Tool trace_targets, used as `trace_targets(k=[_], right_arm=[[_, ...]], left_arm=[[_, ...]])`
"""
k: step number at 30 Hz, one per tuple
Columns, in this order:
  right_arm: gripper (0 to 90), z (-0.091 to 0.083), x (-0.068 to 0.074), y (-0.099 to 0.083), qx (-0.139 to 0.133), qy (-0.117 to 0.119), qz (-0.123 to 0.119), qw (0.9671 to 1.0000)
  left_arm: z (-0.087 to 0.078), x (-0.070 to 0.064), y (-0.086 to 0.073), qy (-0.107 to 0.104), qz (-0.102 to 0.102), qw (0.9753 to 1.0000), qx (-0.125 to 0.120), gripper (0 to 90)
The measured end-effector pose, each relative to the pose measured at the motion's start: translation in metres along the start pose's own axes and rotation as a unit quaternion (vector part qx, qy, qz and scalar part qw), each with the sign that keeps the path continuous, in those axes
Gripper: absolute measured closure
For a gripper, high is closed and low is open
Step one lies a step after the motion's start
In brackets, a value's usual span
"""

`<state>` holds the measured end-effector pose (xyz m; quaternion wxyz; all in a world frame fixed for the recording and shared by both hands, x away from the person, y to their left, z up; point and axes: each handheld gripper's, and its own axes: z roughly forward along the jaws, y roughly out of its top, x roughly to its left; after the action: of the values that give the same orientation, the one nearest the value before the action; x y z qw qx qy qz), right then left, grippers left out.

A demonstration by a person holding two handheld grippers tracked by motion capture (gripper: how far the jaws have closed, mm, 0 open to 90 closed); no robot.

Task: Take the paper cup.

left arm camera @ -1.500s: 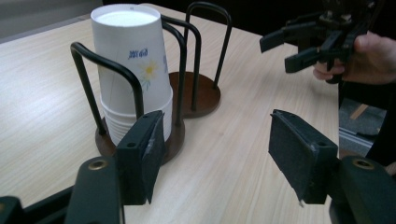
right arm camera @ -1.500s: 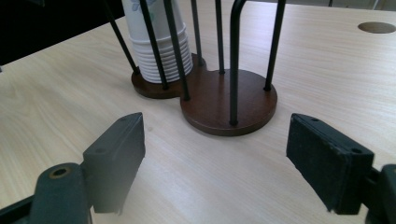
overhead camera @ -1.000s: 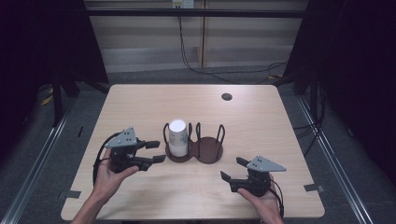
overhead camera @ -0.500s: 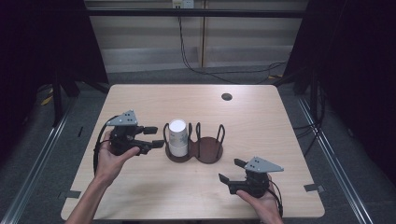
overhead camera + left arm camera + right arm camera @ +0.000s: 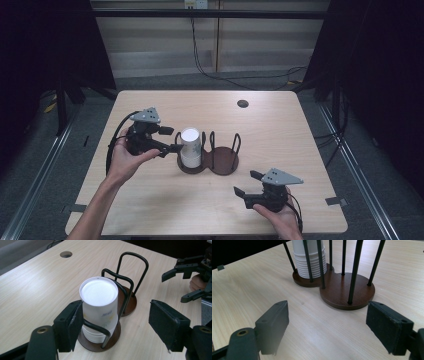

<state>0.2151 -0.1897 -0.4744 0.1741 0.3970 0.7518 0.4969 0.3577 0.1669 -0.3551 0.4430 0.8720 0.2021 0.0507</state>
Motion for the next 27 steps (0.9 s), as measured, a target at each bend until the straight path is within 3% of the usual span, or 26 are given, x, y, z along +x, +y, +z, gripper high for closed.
trace_targets(k=[6, 9, 18, 21, 22, 27], right_arm=[[18.1, 0.0, 0.0, 0.0, 0.001, -0.001, 0.001, 1.0], [18.0, 0.0, 0.0, 0.0, 0.001, 0.002, 0.0, 1.0], [18.0, 0.0, 0.0, 0.0, 0.001, 0.002, 0.0, 1.0], [18.0, 0.0, 0.0, 0.0, 0.005, 0.003, 0.0, 1.0], [18.0, 0.0, 0.0, 0.0, 0.005, 0.003, 0.0, 1.0], [18.2, 0.001, 0.001, -0.001, 0.009, 0.003, 0.002, 0.9999]], left_arm=[[0.009, 0.007, 0.008, -0.008, 0.002, 0.9998, 0.017, 22.3], [0.013, 0.011, 0.012, -0.02, -0.007, 0.9994, 0.025, 21.8], [0.024, 0.013, 0.023, -0.007, 0.011, 0.9984, 0.054, 21.8], [0.032, 0.013, 0.028, -0.012, 0.02, 0.9962, 0.084, 21.8], [0.032, 0.013, 0.028, -0.012, 0.02, 0.9962, 0.084, 22.1], [0.044, 0.014, 0.035, 0.001, 0.03, 0.9924, 0.12, 23.8]])
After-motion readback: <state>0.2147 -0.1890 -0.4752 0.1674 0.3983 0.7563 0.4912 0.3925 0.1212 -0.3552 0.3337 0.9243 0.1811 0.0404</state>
